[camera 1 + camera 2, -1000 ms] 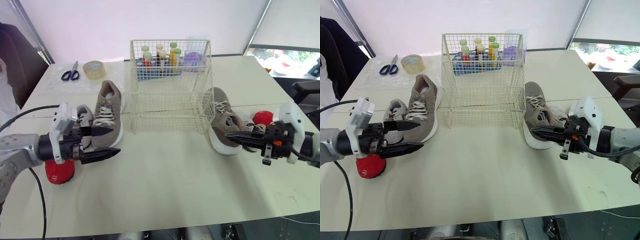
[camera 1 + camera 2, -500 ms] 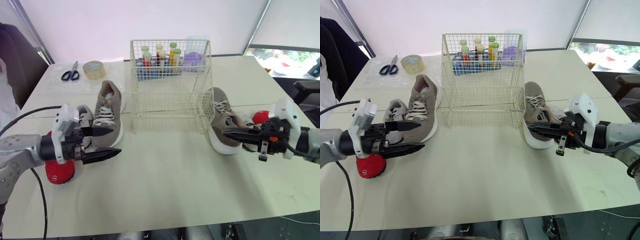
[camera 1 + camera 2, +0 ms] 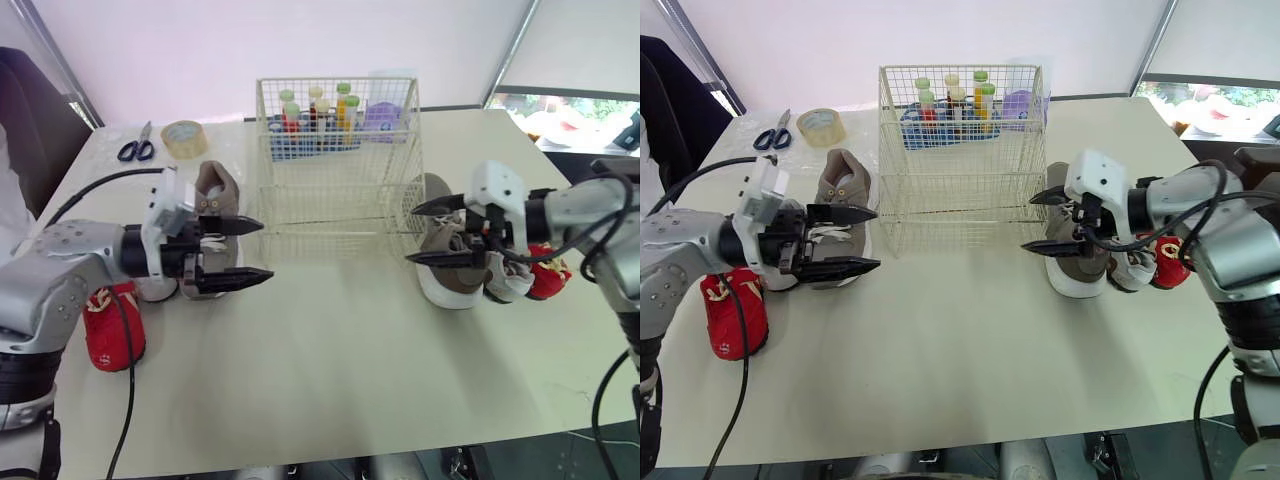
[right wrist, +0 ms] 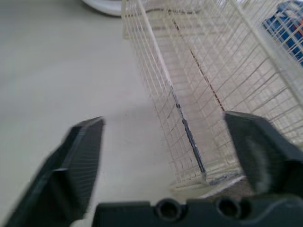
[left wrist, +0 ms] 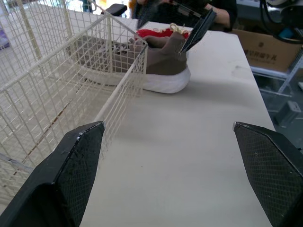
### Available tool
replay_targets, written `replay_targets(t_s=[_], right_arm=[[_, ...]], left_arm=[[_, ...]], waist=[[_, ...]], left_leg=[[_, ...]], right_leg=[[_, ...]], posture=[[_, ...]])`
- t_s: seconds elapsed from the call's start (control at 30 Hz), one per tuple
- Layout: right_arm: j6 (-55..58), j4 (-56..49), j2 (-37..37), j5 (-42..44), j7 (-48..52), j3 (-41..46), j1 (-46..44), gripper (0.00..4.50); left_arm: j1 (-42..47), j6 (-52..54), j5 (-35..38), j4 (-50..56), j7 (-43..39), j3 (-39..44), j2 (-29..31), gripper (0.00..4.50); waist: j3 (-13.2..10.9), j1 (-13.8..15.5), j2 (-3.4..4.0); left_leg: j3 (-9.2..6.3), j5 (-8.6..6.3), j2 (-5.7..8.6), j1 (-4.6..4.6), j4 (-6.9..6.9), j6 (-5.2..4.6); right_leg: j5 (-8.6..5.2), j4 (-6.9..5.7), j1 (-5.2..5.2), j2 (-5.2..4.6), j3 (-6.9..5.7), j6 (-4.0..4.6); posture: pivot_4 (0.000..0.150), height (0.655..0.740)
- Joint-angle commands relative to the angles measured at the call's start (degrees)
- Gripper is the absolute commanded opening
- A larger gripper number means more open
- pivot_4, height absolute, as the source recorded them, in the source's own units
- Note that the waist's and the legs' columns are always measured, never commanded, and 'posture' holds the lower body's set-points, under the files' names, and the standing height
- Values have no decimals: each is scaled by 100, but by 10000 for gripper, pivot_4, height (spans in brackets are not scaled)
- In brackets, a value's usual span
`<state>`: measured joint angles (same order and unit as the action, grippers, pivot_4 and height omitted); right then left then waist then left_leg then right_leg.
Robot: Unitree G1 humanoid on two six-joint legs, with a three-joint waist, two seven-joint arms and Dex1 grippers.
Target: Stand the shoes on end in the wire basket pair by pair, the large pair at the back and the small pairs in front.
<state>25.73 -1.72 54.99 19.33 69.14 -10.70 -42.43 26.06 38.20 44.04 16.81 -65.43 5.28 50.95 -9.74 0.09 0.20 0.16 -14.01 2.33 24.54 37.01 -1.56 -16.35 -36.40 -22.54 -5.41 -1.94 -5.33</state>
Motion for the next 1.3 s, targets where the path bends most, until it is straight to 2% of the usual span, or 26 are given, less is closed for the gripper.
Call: replay_targets(t_s=[0.03, 0.2, 0.53, 0.63, 0.83, 0.87, 1.07, 1.3], right_arm=[[-245, 354, -131, -426, 94, -142, -409, 44442], [-262, 834, -401, -935, 170, -482, -741, 44442], [-319, 780, -695, -1630, 300, -915, -754, 44442], [-349, 754, -707, -1747, 332, -943, -729, 31974], [-331, 581, -784, -1840, 326, -925, -627, 1913], [-315, 513, -807, -1851, 304, -920, -608, 193], [-642, 73, -630, -1834, 420, -758, -390, 193], [-1053, -265, -389, -1553, 748, -418, 2, 193]], left_arm=[[-3, -125, -89, 187, -12, 38, -12, 45000], [-77, -148, -169, 301, 59, 19, -75, 45000], [-151, -114, -225, 444, 328, 94, -250, 45000], [-164, -107, -225, 478, 407, 108, -271, 45000], [-110, -108, -234, 448, 547, 113, -319, 45000], [-102, -113, -240, 440, 559, 117, -321, 45000], [24, -72, -155, 314, 664, 252, -329, 45000], [360, 237, 280, 66, 908, 595, -450, 45000]], waist=[[0, 0, 1], [0, 14, 0], [-1, 40, 0], [-1, 41, 0], [0, 49, -1], [1, 47, -3], [0, 32, -3], [-1, 63, -6]], left_leg=[[0, 0, 0, 0, 1, 0], [0, 1, 0, -2, 9, 1], [0, 8, 1, -4, 22, 14], [-1, 13, 1, -6, 23, 20], [-1, 14, 1, -6, 22, 22], [-1, 14, 1, -6, 21, 22], [-1, 15, 1, -7, 22, 23], [-1, 15, 1, -5, 21, 22]], right_leg=[[1, 0, 0, 0, 0, -1], [4, -10, 1, 1, 0, -6], [5, -57, -13, 0, 1, -7], [5, -68, -15, 0, 1, -7], [5, -73, -18, 0, 2, -7], [5, -71, -18, 0, 2, -8], [6, -74, -18, 2, 2, -8], [6, -71, -18, 4, 1, -9]], posture=[[1500, 7400], [1500, 7400], [1500, 7400], [1500, 7400], [1500, 7400], [1500, 7400], [1500, 7400], [1500, 7400]])
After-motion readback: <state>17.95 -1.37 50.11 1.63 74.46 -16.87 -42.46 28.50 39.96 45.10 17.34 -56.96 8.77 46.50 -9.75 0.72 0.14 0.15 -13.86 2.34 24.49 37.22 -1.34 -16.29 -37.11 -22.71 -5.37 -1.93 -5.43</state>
